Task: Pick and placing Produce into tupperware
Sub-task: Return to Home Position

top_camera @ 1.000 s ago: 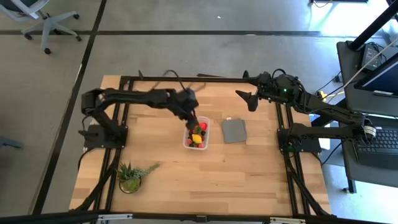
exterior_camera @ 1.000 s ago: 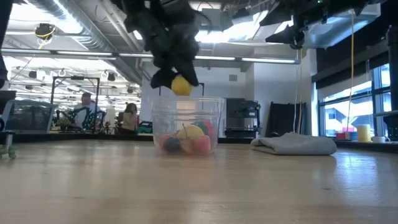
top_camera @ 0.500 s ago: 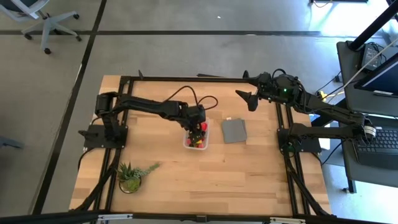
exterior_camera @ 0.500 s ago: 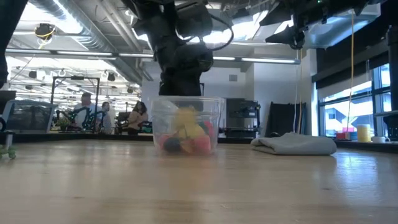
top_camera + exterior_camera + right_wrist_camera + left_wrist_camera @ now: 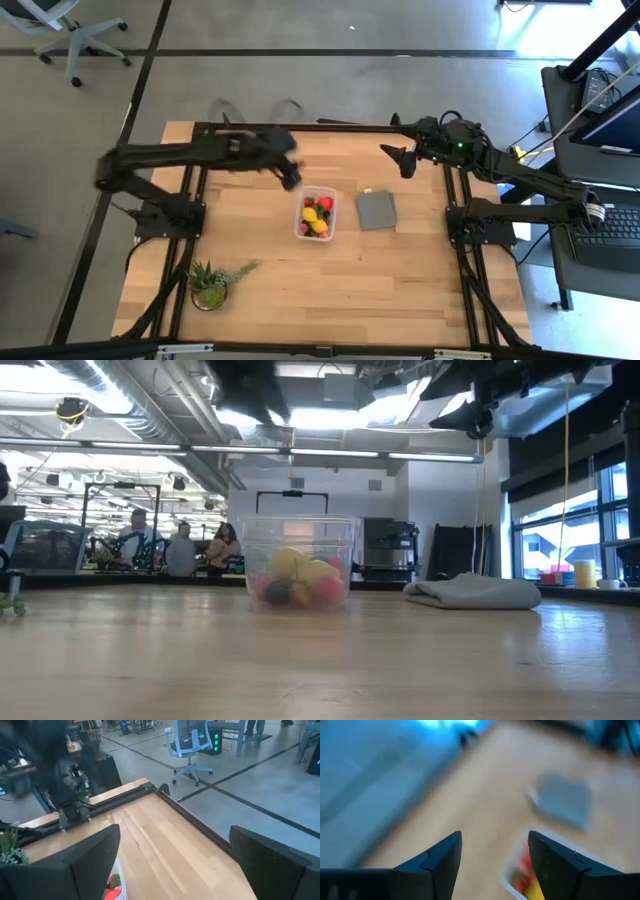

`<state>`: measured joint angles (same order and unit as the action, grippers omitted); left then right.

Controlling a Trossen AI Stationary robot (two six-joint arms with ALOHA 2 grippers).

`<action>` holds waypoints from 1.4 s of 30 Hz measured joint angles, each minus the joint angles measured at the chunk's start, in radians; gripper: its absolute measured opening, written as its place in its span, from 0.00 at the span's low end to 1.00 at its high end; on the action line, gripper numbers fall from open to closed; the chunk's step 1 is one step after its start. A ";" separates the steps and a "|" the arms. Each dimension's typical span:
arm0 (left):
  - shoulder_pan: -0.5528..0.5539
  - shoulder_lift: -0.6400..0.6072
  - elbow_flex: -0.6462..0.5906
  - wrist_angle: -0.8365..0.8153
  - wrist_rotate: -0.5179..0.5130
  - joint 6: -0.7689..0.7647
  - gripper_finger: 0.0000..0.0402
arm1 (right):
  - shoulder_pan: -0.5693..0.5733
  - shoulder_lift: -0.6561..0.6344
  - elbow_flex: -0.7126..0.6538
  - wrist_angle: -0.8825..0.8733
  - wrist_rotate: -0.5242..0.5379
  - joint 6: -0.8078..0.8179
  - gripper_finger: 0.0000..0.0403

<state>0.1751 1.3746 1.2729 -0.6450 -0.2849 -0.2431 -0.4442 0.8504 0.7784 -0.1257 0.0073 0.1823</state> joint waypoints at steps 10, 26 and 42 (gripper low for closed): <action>-0.008 -0.575 -0.287 0.293 -0.164 0.219 0.55 | -0.013 -0.207 -0.019 -0.148 0.160 -0.053 0.94; 0.004 -1.163 -0.958 0.697 -0.178 0.219 0.55 | -0.010 -0.558 -0.492 0.348 0.149 -0.106 0.94; 0.004 -1.373 -1.146 0.694 -0.240 0.169 0.55 | -0.010 -0.769 -0.699 0.443 0.171 -0.028 0.94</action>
<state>0.1795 0.0017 0.1273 0.0494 -0.5247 -0.0740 -0.4545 0.0813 0.0794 0.3173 0.1787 0.1542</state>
